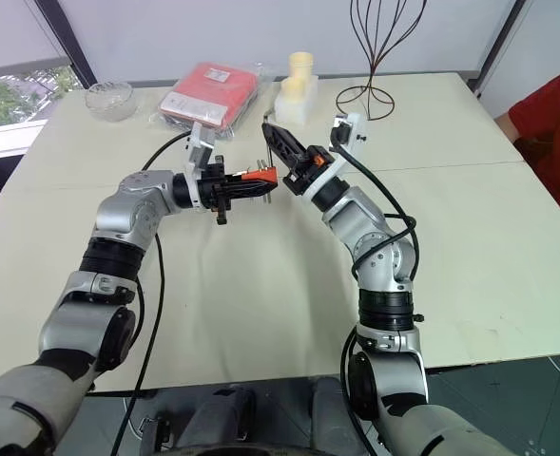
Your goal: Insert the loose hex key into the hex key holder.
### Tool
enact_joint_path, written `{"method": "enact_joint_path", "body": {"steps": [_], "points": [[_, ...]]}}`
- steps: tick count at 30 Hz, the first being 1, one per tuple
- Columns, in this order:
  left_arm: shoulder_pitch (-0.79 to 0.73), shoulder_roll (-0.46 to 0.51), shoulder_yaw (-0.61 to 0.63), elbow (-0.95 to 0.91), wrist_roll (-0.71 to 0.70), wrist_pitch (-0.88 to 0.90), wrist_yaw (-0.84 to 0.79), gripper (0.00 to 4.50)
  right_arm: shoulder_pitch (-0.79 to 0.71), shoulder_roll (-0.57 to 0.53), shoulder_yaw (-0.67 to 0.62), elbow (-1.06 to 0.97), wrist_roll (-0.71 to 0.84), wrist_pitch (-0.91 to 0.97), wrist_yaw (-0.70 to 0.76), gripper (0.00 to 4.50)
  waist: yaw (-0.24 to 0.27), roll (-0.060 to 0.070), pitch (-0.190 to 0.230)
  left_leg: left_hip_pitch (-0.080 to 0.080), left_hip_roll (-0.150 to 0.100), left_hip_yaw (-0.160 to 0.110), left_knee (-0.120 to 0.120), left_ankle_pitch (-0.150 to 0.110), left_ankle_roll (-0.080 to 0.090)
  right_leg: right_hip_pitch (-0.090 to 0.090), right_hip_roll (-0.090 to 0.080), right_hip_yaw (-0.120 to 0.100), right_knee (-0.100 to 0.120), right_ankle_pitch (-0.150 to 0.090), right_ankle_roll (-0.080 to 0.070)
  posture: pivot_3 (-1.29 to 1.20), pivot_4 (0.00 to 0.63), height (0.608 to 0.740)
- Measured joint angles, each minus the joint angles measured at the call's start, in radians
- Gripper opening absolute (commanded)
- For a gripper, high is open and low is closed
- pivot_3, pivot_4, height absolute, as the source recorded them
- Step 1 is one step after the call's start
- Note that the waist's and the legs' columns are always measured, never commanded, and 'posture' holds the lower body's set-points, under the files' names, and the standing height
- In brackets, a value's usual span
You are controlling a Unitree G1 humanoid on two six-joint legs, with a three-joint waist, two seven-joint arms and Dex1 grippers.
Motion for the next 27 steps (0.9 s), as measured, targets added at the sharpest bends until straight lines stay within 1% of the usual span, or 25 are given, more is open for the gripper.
{"method": "enact_joint_path", "body": {"steps": [17, 22, 27], "points": [[0.009, 0.008, 0.005, -0.078, -0.059, 0.131, 0.022, 0.0, 0.0, -0.005, 0.007, 0.009, -0.002, -0.034, 0.028, 0.06, 0.0, 0.0, 0.0, 0.0, 0.0, 0.0, 0.0, 0.0, 0.0, 0.0, 0.0, 0.0, 0.0, 0.0, 0.0, 0.0, 0.15, 0.74], [0.009, 0.005, 0.01, -0.08, -0.094, 0.179, 0.043, 0.0, 0.0, -0.03, 0.021, 0.009, -0.02, -0.063, 0.063, 0.06, 0.0, 0.0, 0.0, 0.0, 0.0, 0.0, 0.0, 0.0, 0.0, 0.0, 0.0, 0.0, 0.0, 0.0, 0.0, 0.0, 0.15, 0.74], [0.009, 0.006, 0.023, -0.08, -0.101, 0.198, 0.055, 0.0, 0.007, -0.037, 0.026, 0.009, -0.033, -0.092, 0.081, 0.06, 0.0, 0.0, 0.0, 0.0, 0.0, 0.0, 0.0, 0.0, 0.0, 0.0, 0.0, 0.0, 0.0, 0.0, 0.0, 0.0, 0.15, 0.74]]}}
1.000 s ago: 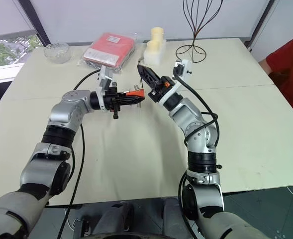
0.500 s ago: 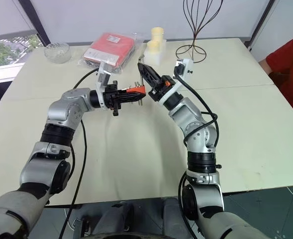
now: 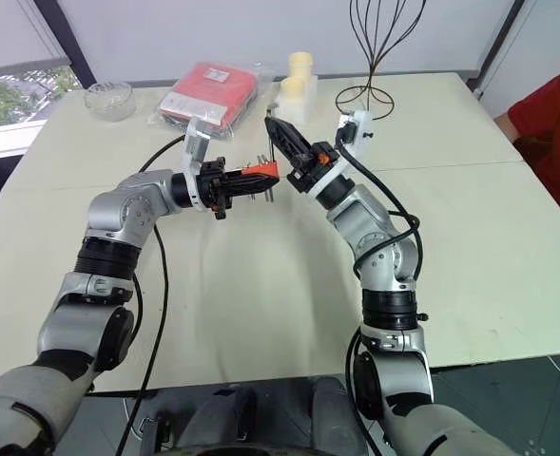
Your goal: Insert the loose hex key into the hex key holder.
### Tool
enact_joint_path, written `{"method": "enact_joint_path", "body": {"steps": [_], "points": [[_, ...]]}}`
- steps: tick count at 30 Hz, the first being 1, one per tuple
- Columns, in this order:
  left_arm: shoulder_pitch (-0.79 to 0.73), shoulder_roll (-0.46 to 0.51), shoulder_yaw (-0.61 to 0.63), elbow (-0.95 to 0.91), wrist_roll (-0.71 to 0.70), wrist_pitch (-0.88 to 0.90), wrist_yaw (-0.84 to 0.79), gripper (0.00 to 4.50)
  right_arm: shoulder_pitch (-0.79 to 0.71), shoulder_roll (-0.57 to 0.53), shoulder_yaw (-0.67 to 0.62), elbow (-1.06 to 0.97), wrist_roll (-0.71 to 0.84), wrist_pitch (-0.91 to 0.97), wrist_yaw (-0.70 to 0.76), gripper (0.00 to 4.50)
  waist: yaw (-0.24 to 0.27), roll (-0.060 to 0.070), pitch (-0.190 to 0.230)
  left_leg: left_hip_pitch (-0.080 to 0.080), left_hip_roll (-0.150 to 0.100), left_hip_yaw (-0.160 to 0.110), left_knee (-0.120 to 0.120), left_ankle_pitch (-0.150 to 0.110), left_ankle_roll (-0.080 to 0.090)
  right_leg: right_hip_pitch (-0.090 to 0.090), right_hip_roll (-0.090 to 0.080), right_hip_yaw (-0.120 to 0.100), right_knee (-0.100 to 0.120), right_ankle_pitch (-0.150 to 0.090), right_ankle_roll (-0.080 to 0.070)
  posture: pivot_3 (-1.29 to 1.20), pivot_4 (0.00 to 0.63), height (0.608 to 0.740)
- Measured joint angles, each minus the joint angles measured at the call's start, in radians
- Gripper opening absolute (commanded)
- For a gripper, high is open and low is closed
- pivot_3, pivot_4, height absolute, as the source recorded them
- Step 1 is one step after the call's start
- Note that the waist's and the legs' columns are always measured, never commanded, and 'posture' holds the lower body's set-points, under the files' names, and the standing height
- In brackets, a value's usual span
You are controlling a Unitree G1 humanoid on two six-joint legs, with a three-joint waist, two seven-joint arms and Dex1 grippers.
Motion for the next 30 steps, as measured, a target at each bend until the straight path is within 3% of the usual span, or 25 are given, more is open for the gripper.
{"method": "enact_joint_path", "body": {"steps": [10, 23, 26, 30], "points": [[0.007, 0.004, 0.002, 0.0, -0.006, 0.014, -0.003, 0.0, 0.026, -0.048, 0.039, -0.011, -0.03, -0.036, 0.077, 0.06, 0.0, 0.0, 0.0, 0.0, 0.0, 0.0, 0.0, 0.0, 0.0, 0.0, 0.0, 0.0, 0.0, 0.0, 0.0, 0.0, 0.15, 0.74], [-0.019, 0.03, -0.035, 0.085, 0.096, -0.156, -0.067, 0.0, 0.042, -0.064, 0.053, -0.012, -0.032, -0.007, 0.086, 0.06, 0.001, 0.0, 0.0, 0.0, 0.0, 0.0, 0.0, 0.0, 0.0, 0.0, 0.0, 0.0, 0.0, 0.0, 0.0, 0.0, 0.15, 0.74], [-0.023, 0.028, -0.033, 0.09, 0.097, -0.17, -0.07, 0.0, 0.045, -0.068, 0.054, -0.007, -0.036, 0.001, 0.078, 1.07, 0.001, 0.0, 0.0, 0.0, 0.0, 0.0, 0.0, 0.0, 0.0, 0.0, 0.0, 0.0, 0.0, 0.0, 0.0, 0.0, 0.15, 0.74], [-0.041, 0.027, -0.032, 0.079, 0.097, -0.195, -0.072, 0.0, 0.067, -0.068, 0.057, 0.027, -0.052, 0.013, 0.063, 3.26, 0.001, 0.0, 0.0, 0.0, 0.0, 0.0, 0.0, 0.0, 0.0, 0.0, 0.0, 0.0, 0.0, 0.0, 0.0, 0.0, 0.15, 0.74]]}}
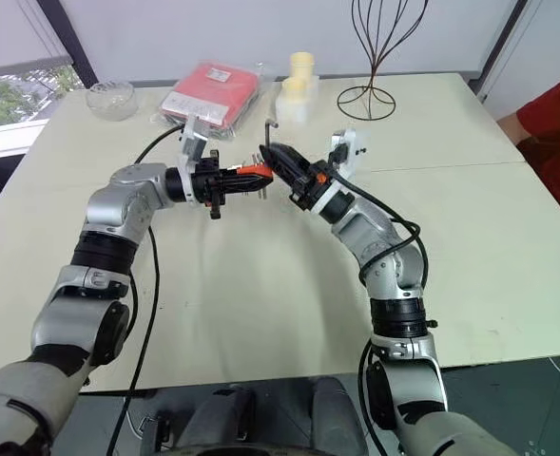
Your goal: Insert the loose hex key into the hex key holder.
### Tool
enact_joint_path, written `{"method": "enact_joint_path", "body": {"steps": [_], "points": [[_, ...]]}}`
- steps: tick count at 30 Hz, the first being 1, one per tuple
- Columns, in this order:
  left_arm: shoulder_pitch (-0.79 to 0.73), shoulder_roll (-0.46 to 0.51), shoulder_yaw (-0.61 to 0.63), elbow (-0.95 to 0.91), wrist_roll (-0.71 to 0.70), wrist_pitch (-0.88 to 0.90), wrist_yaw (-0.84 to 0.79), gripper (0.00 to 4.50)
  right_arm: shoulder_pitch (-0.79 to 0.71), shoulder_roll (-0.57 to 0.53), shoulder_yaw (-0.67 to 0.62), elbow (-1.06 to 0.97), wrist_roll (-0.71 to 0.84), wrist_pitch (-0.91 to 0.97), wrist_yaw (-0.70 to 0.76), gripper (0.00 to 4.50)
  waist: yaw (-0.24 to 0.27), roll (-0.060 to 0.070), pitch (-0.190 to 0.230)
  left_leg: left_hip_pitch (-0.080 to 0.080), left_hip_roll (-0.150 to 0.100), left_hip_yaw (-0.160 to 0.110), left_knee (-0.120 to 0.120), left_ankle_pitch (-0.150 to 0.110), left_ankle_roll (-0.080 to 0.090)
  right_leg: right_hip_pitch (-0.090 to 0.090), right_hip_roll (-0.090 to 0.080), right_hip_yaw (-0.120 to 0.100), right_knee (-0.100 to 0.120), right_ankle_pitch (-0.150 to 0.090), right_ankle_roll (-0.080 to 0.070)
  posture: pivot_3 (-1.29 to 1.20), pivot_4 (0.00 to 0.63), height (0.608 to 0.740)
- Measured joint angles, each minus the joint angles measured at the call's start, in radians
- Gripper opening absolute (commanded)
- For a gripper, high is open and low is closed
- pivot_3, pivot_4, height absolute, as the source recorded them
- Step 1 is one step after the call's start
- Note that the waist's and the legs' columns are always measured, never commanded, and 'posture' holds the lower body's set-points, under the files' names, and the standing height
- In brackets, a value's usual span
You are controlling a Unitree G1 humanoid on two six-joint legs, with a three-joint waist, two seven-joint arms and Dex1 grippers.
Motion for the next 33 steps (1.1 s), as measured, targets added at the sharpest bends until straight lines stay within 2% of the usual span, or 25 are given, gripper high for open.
{"method": "enact_joint_path", "body": {"steps": [2, 10, 12, 14, 15, 19, 24, 29, 33], "points": [[0.0, 0.0, 0.0, 0.0, 0.0, -0.006, 0.0, 0.0, 0.0, -0.001, -0.002, 0.007, -0.017, -0.005, -0.013, 4.19, 0.0, 0.0, 0.0, 0.0, 0.0, 0.0, 0.0, 0.0, 0.0, 0.0, 0.0, 0.0, 0.0, 0.0, 0.0, 0.0, 0.15, 0.74], [0.026, 0.0, -0.002, -0.012, 0.001, -0.007, 0.005, 0.0, 0.033, -0.033, -0.014, -0.04, 0.0, 0.043, -0.028, 4.19, 0.001, 0.0, 0.0, 0.0, 0.0, 0.0, 0.0, 0.0, 0.0, 0.0, 0.0, 0.0, 0.0, 0.0, 0.0, 0.0, 0.15, 0.74], [0.049, 0.006, -0.002, -0.014, 0.002, -0.007, 0.009, 0.0, 0.1, -0.086, -0.01, -0.122, 0.051, 0.112, 0.005, 4.19, 0.004, 0.0, 0.0, 0.0, 0.0, 0.0, 0.0, -0.001, 0.001, 0.0, 0.0, 0.0, -0.001, 0.0, 0.0, 0.0, 0.15, 0.74], [0.079, 0.007, -0.003, -0.014, 0.005, -0.002, 0.016, 0.0, 0.195, -0.182, 0.011, -0.248, 0.125, 0.213, 0.062, 4.19, 0.006, 0.0, 0.0, -0.001, 0.0, 0.0, 0.0, -0.001, 0.002, 0.0, 0.0, 0.0, -0.002, 0.0, 0.0, 0.0, 0.15, 0.74], [0.097, 0.007, -0.004, -0.015, 0.007, 0.002, 0.021, 0.0, 0.263, -0.264, 0.039, -0.338, 0.161, 0.271, 0.108, 4.19, 0.009, 0.0, 0.0, -0.001, 0.0, -0.001, 0.0, -0.001, 0.003, 0.0, 0.0, 0.0, -0.002, 0.0, 0.0, 0.0, 0.15, 0.74], [0.15, 0.012, -0.005, -0.015, 0.008, 0.044, 0.029, 0.0, 0.438, -0.472, 0.141, -0.508, 0.16, 0.354, 0.211, 4.19, 0.012, -0.001, 0.001, -0.001, 0.0, 0.0, 0.003, -0.006, 0.011, 0.002, 0.002, 0.0, -0.002, 0.0, 0.0, 0.0, 0.15, 0.74], [0.18, 0.008, -0.015, -0.061, -0.007, 0.149, 0.031, 0.0, 0.482, -0.524, 0.16, -0.51, 0.068, 0.307, 0.218, 4.19, 0.024, -0.001, 0.001, 0.001, 0.0, 0.0, 0.004, -0.006, 0.011, 0.005, 0.001, 0.0, -0.002, 0.0, 0.0, 0.0, 0.15, 0.74], [0.202, -0.017, -0.022, -0.021, -0.037, 0.366, 0.092, 2.29, 0.466, -0.467, 0.139, -0.459, 0.034, 0.263, 0.172, 4.26, 0.029, -0.002, 0.001, 0.001, 0.0, 0.0, 0.005, -0.006, 0.011, 0.005, 0.001, -0.001, -0.002, 0.0, 0.0, 0.0, 0.15, 0.74], [0.19, -0.023, -0.023, 0.056, -0.021, 0.405, 0.145, 4.43, 0.448, -0.439, 0.142, -0.438, 0.016, 0.252, 0.157, 4.26, 0.029, -0.002, 0.001, 0.001, 0.0, 0.0, 0.005, -0.006, 0.011, 0.005, 0.001, -0.001, -0.002, 0.0, 0.0, 0.0, 0.15, 0.74]]}}
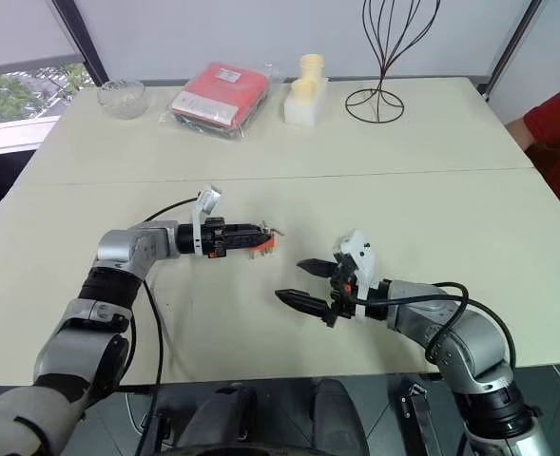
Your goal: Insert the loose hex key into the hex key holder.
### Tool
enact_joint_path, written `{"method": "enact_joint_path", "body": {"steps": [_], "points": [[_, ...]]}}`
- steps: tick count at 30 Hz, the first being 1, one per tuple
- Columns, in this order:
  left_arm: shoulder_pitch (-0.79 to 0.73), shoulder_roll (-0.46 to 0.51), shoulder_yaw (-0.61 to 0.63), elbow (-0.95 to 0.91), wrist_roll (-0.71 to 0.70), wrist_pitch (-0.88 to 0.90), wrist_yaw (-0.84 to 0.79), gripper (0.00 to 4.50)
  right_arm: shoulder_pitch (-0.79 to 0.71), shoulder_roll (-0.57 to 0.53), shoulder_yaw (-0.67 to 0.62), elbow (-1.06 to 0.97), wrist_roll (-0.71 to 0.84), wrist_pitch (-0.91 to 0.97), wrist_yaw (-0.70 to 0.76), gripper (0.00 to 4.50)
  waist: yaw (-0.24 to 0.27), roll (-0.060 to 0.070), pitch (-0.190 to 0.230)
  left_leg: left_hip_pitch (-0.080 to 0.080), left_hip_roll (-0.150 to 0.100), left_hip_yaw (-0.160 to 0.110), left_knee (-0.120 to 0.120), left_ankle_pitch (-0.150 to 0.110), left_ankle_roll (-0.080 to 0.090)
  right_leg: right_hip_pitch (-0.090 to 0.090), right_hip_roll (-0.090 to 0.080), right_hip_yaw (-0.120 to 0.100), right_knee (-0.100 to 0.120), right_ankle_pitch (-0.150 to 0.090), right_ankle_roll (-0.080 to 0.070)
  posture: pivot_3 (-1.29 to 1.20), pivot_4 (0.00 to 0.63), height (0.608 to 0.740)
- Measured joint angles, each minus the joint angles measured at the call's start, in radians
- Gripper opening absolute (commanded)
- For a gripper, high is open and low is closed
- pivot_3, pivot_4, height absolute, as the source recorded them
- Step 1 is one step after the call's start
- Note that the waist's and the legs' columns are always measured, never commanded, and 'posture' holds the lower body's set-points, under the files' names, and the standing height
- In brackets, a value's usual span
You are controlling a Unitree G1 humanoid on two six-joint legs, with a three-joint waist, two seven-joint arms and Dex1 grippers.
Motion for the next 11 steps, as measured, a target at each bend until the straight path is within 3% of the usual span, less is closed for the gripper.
{"method": "enact_joint_path", "body": {"steps": [4, 8, 11], "points": [[-0.02, 0.003, -0.01, 0.025, 0.043, -0.068, 0.044, 4.48, -0.005, 0.006, 0.0, 0.007, -0.01, -0.001, -0.008, 4.26, 0.003, 0.0, 0.0, 0.0, 0.0, 0.0, 0.0, 0.0, -0.001, 0.0, 0.0, 0.0, 0.0, 0.0, 0.0, 0.0, 0.15, 0.74], [-0.02, 0.049, -0.01, 0.047, 0.121, -0.251, 0.127, 4.48, 0.014, 0.003, -0.029, 0.007, -0.011, -0.009, -0.013, 4.26, -0.001, 0.0, 0.0, 0.001, 0.001, 0.0, -0.001, 0.001, -0.001, 0.0, 0.0, 0.0, 0.0, 0.0, 0.0, 0.0, 0.15, 0.74], [-0.005, 0.081, 0.072, 0.046, 0.123, -0.318, 0.19, 4.48, 0.033, -0.002, -0.065, 0.016, -0.014, -0.017, -0.025, 4.26, 0.0, 0.0, 0.0, 0.001, 0.001, 0.0, -0.001, 0.0, -0.001, 0.0, 0.0, 0.0, 0.0, 0.0, 0.0, 0.0, 0.15, 0.74]]}}
